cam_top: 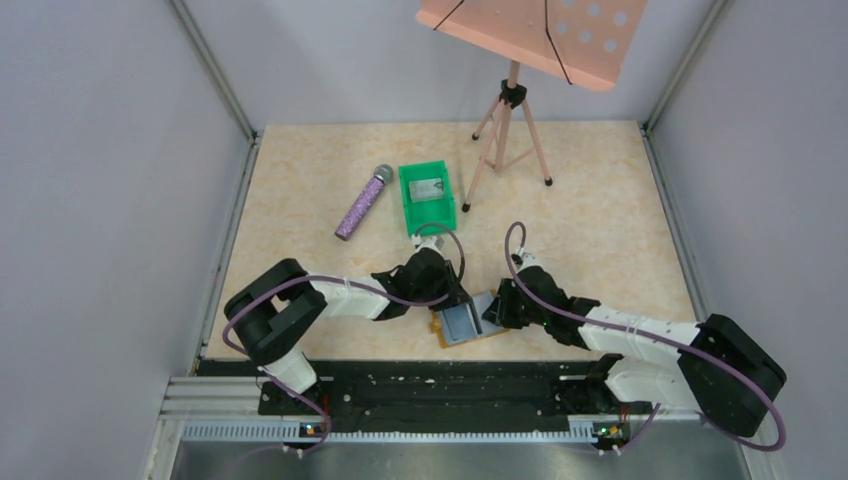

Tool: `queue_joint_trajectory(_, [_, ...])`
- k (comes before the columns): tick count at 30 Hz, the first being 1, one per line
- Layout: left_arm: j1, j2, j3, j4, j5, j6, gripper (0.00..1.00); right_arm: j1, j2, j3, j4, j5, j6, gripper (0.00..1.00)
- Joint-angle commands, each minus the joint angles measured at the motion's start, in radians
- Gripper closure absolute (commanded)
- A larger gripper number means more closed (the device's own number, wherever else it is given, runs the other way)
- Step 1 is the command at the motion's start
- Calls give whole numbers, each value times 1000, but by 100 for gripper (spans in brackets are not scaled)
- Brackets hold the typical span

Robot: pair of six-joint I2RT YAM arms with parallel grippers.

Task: Take the credit cards out of the card holder
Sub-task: Remove the credit card from the card holder.

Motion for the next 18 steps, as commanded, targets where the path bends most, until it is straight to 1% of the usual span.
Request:
queue_joint_trajectory(1, [-5,15,-17,40,37,7,71,-9,-10,-18,8,5,2,82])
queue_joint_trajectory(14, [-5,15,-19,79,71,12,76,-9,-17,-17,2,8,3,82])
queue_joint_trajectory(18, [-3,8,-28,105,79,12,83,-9,-12,-15,2,7,1,82])
